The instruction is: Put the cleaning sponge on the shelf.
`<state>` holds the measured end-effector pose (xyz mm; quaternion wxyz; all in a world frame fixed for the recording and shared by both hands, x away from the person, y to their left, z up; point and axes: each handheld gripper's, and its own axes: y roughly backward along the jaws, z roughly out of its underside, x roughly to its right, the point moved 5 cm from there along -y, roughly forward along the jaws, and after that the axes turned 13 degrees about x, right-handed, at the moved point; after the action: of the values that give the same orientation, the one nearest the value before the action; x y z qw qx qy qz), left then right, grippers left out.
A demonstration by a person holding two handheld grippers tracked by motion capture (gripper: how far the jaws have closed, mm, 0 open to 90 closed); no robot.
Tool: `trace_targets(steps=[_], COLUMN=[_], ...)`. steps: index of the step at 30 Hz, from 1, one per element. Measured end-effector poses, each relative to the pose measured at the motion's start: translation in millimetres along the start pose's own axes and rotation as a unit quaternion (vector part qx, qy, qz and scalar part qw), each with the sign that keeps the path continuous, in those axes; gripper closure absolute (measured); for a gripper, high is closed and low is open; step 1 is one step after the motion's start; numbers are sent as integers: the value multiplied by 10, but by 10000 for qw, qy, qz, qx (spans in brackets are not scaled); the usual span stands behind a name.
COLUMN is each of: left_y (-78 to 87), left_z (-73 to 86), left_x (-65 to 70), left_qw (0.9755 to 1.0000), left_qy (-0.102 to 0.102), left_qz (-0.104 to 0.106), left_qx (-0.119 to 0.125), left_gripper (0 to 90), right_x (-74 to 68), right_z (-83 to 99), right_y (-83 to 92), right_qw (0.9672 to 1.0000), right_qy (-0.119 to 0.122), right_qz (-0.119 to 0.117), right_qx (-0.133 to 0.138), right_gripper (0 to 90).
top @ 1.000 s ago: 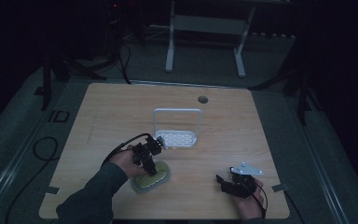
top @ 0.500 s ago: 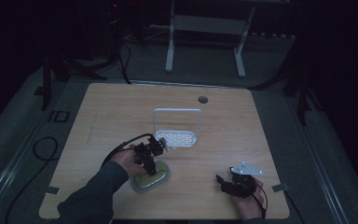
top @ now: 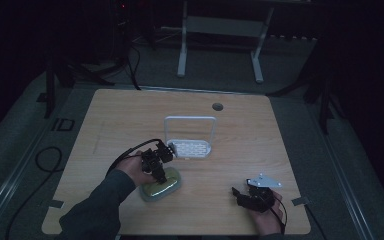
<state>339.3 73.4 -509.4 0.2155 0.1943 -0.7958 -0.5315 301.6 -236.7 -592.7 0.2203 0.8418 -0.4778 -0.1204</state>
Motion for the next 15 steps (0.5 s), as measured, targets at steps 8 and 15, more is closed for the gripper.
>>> trace_targets(steps=[8,15], left_y=[47,109], left_z=[-41,-83], left_x=[6,-2], left_qw=[9998,9990], left_qy=[-151,-265], left_qz=[-122,-232], left_qx=[84,270], left_gripper=[723,723], right_x=[0,0], right_z=[0,0], right_y=[0,0], right_qw=[10000,10000], right_qy=[-2,-1], right_qz=[0,1], right_qx=[0,-2], right_gripper=[319,319])
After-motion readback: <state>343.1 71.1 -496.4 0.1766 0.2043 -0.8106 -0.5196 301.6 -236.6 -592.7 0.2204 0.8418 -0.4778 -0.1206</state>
